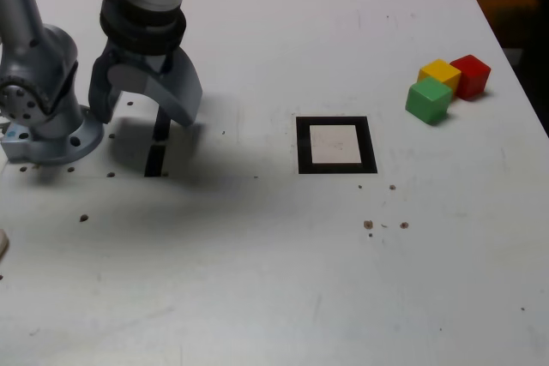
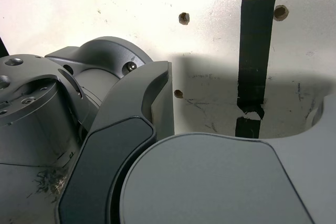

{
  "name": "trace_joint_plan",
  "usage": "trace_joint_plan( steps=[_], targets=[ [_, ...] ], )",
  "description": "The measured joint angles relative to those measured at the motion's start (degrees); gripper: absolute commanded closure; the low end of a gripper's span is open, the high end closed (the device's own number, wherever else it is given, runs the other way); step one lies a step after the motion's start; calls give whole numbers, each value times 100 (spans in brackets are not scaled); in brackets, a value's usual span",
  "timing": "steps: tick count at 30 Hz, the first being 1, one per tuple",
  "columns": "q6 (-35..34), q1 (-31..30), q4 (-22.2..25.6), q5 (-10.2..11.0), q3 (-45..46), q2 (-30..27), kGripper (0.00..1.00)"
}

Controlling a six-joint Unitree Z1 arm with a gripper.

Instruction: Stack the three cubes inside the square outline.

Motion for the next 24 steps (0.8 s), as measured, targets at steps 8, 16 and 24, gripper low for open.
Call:
trace_joint_plan(
  steps=[8,16,24],
  targets=[
    [-8,0,0,0,7,16,0],
    [-64,0,66,-41,6,14,0],
    [-236,0,183,47,-468,16,0]
  ],
)
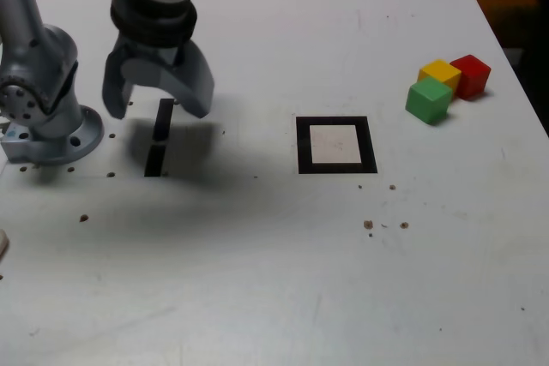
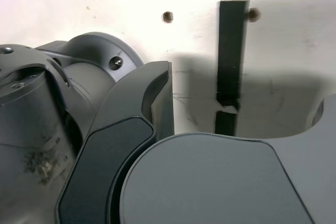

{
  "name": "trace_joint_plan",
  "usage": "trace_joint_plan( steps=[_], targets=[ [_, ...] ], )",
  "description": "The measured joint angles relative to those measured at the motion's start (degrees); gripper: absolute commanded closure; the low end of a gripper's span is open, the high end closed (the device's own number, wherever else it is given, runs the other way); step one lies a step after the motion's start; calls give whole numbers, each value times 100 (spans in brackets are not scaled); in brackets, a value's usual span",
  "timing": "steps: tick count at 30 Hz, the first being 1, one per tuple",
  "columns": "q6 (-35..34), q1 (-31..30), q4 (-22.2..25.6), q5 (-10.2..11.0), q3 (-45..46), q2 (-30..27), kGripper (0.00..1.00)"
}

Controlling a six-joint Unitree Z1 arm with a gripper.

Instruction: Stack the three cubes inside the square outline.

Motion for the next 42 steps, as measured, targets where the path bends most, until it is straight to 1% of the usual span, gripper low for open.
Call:
trace_joint_plan(
  steps=[3,5,8,10,11,12,13,14,16,20,22,23,31,33,36,38,42],
  targets=[
    [0,0,59,66,-460,42,0],
    [0,2,184,142,-795,88,0],
    [-64,2,369,180,-1373,141,0],
    [-187,2,681,227,-1811,189,0],
    [-372,-4,965,310,-2091,314,0],
    [-423,-7,1202,336,-2326,414,0],
    [-480,-24,1386,378,-2506,499,0],
    [-594,-64,1574,469,-2693,607,0],
    [-747,-141,1974,595,-3079,887,0],
    [-672,-260,2727,711,-3816,1525,0],
    [-380,-285,3021,754,-4197,1772,0],
    [-199,-291,3063,773,-4371,1862,0],
    [1119,-278,3086,852,-5939,2378,0],
    [1436,-246,3100,892,-6429,2543,0],
    [2107,-168,3200,1021,-7049,2743,0],
    [2468,-111,3233,1163,-7384,2875,0],
    [3321,7,3243,1725,-8157,3248,0]
  ],
)
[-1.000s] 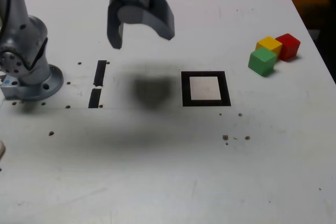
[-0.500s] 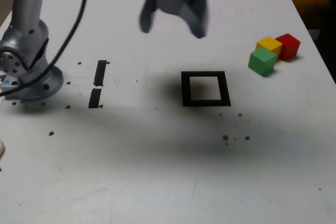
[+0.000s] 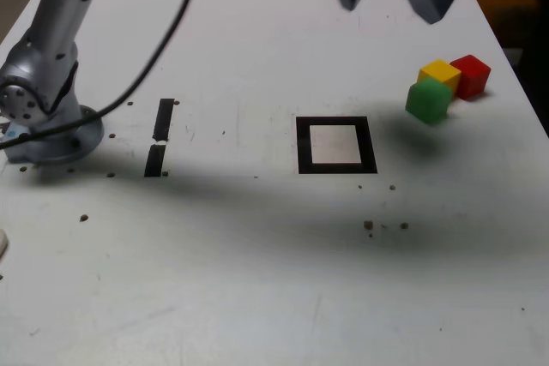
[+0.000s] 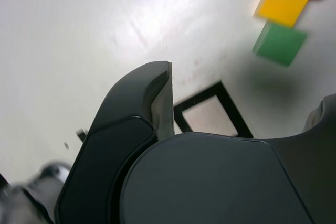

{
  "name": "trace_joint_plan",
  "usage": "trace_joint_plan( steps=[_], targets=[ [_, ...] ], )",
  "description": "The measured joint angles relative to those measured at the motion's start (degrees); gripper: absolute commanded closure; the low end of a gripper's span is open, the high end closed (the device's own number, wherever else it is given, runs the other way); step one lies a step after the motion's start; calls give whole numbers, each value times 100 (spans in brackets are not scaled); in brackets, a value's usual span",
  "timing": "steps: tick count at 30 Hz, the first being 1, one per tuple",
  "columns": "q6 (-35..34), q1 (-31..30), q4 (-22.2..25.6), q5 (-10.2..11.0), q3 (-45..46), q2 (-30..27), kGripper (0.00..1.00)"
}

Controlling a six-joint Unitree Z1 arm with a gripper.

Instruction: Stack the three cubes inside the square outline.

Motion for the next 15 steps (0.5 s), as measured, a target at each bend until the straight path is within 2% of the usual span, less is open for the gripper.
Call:
trace_joint_plan(
  steps=[1,6,9,12,15],
  targets=[
    [221,5,0,129,-194,112,0],
    [1325,-9,0,516,-1193,635,0],
    [1980,13,0,589,-1489,1081,0],
    [2573,61,0,533,-1682,1412,0],
    [2591,157,0,500,-1785,1572,0]
  ],
)
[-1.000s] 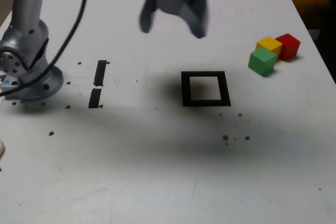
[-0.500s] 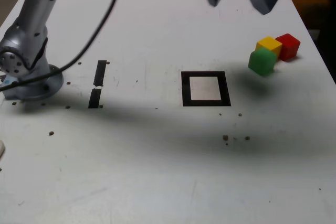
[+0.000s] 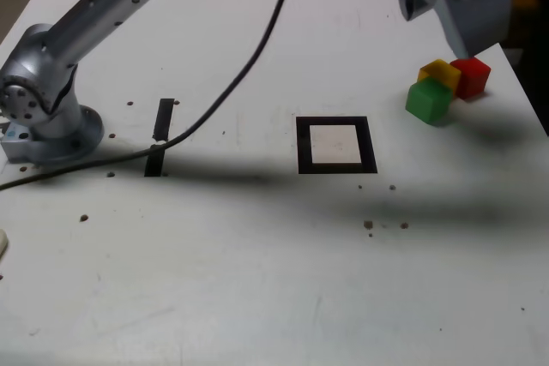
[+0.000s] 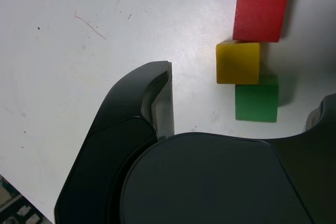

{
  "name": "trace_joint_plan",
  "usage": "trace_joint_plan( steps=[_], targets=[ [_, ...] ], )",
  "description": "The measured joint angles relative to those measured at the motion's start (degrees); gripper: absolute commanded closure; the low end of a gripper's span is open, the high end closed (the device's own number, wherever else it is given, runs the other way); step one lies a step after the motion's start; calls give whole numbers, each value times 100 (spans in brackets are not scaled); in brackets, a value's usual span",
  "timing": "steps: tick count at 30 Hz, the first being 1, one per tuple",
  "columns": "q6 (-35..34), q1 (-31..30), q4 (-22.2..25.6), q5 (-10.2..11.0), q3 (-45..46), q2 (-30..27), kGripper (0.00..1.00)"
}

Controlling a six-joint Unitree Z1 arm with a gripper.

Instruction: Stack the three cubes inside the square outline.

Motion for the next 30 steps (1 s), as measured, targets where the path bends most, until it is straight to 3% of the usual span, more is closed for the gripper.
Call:
trace_joint_plan(
  steps=[4,6,10,14,17,26,30],
  targets=[
    [263,200,0,183,-349,254,0],
    [365,302,0,154,-603,305,0],
    [514,444,-1,-84,-895,452,0],
    [727,585,0,-617,-1223,754,0],
    [757,659,1,-743,-1255,842,0],
    [812,614,3,-760,-1286,1087,1],
    [816,543,3,-656,-1385,1192,2]
  ],
)
